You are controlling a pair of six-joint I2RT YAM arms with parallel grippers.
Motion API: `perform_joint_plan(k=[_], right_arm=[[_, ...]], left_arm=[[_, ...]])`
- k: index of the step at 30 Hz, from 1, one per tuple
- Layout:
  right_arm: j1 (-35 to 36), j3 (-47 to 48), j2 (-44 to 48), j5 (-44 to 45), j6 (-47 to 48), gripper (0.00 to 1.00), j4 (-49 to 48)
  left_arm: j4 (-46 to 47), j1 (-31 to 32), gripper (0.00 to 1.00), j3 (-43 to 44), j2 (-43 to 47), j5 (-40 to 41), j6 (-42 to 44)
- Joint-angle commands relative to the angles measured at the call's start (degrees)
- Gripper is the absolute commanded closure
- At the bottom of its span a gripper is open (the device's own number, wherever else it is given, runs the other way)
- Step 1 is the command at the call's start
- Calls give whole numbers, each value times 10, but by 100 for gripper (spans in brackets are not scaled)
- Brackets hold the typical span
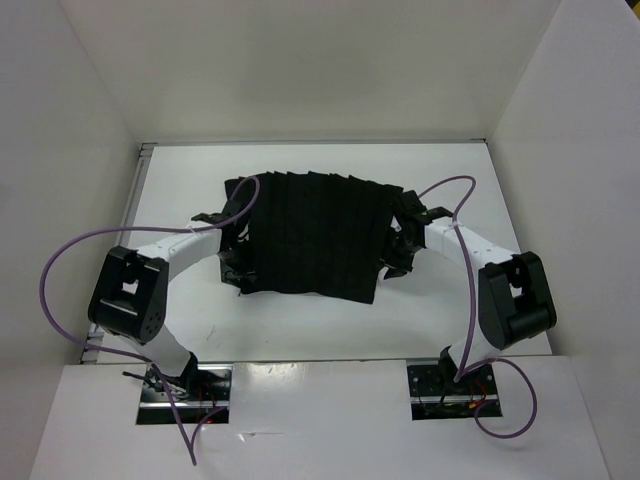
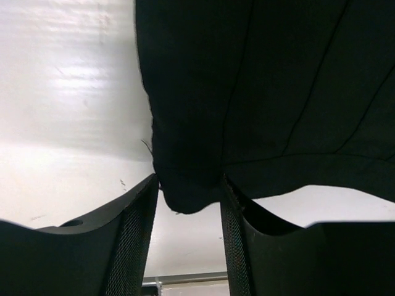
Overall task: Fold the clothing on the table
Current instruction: Fold the skirt
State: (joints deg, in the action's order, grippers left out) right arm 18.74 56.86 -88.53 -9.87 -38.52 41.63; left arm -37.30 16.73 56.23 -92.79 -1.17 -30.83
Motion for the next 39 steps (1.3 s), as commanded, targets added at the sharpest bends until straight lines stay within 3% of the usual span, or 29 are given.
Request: perform_joint_plan(k=[1,10,21,29,34,35,36,39], right_arm=[[3,4,24,11,-1,61,13],[3,-8,24,-16,-1,56,-8],[20,-36,-40,-23,4,54,-36],[51,-61,-77,-34,-2,61,-82],[62,-68,-96,-34,-8,76,-102],[62,-74,-96,-29,-15,90,-102],[62,-74,-96,-20,-15,96,-102],[62,-74,-66,23,-26,100,-89]], left_arm=[[-32,19,48,-3,-3,22,-29],[-70,32,48,18,2,64,-40],[-114,24,45,74,43,93,-40],[-102,6,45,45,48,71,-40],[-96,6,45,35,48,71,-40],[-96,6,45,29,48,71,-40],[-90,6,45,29,48,64,-40],[-75,6,44,22,38,52,-46]])
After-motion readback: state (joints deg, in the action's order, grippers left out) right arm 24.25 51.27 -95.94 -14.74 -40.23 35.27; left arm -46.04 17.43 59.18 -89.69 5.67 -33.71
